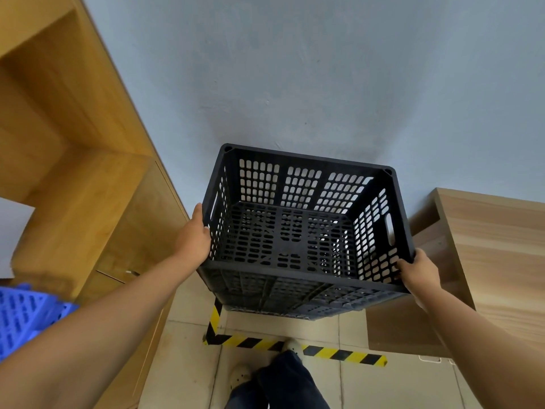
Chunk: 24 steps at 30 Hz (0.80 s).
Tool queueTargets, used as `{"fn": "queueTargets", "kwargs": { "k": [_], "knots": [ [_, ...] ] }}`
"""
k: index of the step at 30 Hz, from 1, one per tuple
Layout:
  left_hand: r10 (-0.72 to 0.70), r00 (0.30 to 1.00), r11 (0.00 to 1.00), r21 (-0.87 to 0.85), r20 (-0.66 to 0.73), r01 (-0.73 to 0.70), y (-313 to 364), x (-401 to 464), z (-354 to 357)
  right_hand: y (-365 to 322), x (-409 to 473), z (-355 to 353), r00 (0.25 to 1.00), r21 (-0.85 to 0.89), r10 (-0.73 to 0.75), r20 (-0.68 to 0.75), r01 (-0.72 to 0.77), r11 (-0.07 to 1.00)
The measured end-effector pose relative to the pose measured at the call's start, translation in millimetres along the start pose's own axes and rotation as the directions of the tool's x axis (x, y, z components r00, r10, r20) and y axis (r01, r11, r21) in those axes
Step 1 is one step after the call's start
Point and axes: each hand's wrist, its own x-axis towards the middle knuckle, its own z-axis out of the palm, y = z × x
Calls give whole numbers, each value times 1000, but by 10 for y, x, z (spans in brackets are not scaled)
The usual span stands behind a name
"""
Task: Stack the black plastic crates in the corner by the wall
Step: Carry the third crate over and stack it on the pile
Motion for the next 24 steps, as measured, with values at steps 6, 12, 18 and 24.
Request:
{"fn": "queueTargets", "kwargs": {
  "k": [6, 12, 18, 24],
  "knots": [
    [2, 1000, 1000, 18, 19, -2, -40, -15, 2, 35, -11, 38, 1000, -7, -9, 0, 9, 1000],
    [23, 999, 1000, 15, 32, -24, -56, -26, -11, 48, -11, 62, 1000, -17, 3, 3, -3, 1000],
    [29, 999, 999, 29, 14, -30, -41, -37, 14, 86, -7, 71, 1000, -19, 4, 14, -4, 1000],
    [223, 974, 896, 401, -37, -190, -4, -211, 69, 103, -146, 114, 992, -134, -69, -109, 55, 989]
  ]
}}
